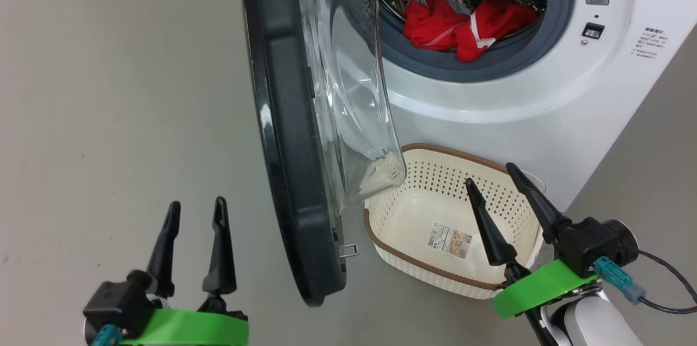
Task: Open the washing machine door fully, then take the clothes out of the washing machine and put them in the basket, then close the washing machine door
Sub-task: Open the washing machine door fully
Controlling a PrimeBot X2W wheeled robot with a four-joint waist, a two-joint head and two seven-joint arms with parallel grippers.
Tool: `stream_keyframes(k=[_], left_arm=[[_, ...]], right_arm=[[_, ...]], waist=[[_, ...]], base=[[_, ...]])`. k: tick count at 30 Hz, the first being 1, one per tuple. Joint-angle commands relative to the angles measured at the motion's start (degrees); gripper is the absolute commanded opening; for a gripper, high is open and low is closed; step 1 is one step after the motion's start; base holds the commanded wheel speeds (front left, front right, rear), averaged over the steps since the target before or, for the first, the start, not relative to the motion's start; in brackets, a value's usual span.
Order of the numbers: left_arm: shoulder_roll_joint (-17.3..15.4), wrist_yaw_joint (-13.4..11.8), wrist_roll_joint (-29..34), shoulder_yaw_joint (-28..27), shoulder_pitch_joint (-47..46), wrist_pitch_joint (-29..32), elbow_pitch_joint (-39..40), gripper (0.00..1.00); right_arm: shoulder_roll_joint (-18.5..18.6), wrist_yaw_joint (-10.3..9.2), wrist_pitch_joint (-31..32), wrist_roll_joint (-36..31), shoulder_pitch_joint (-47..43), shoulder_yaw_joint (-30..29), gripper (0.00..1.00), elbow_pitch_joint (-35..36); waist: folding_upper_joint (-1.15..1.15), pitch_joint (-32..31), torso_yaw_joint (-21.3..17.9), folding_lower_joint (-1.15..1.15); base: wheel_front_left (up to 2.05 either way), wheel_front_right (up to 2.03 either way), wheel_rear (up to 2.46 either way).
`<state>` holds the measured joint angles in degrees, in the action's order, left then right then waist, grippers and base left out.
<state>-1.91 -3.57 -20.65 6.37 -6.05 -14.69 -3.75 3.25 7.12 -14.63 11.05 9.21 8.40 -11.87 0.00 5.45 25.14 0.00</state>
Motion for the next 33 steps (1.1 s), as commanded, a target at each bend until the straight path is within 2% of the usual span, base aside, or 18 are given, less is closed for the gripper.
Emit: stream_keyframes(k=[1, 8, 9, 10, 23, 33], left_arm=[[-1.0, -0.3, 0.3, -1.6, -0.3, -0.3, 1.2, 1.00], [-1.0, -0.4, -0.4, -0.9, -0.1, -0.3, -0.6, 1.00], [-1.0, -0.4, -0.5, -0.8, -0.1, -0.3, -1.0, 0.71], [-1.0, -0.3, -0.6, -0.7, -0.2, -0.3, -1.3, 0.00], [-1.0, 0.2, -1.3, -0.7, -1.9, -0.3, 1.4, 0.00], [-1.0, -0.6, -0.8, -0.1, -4.1, -0.3, 11.5, 0.00]], right_arm=[[-0.4, 0.36, -0.4, 0.8, 0.0, 1.4, 1.00, 1.6], [-0.4, 0.36, -0.4, 1.2, -0.2, 1.7, 1.00, 1.5], [-0.4, 0.36, -0.4, 1.3, -0.2, 1.7, 1.00, 1.3], [-0.4, 0.36, -0.4, 1.4, -0.2, 1.8, 1.00, 1.1], [-0.4, 0.36, -0.4, 1.6, 0.5, 1.9, 1.00, 0.6], [-0.4, 0.36, -0.4, 1.4, 1.0, 1.9, 1.00, 0.7]], waist=[[0.00, -0.1, 0.0, 0.00], [0.00, -0.2, 0.1, 0.00], [0.00, -0.2, 0.1, 0.00], [0.00, -0.1, 0.2, 0.00], [0.00, 0.3, 0.4, 0.00], [0.00, 0.6, -0.2, 0.00]], base=[[0.00, 0.00, 0.00], [0.00, 0.00, 0.00], [0.00, 0.00, 0.00], [0.00, 0.00, 0.00], [0.00, 0.00, 0.00], [0.00, 0.00, 0.00]])
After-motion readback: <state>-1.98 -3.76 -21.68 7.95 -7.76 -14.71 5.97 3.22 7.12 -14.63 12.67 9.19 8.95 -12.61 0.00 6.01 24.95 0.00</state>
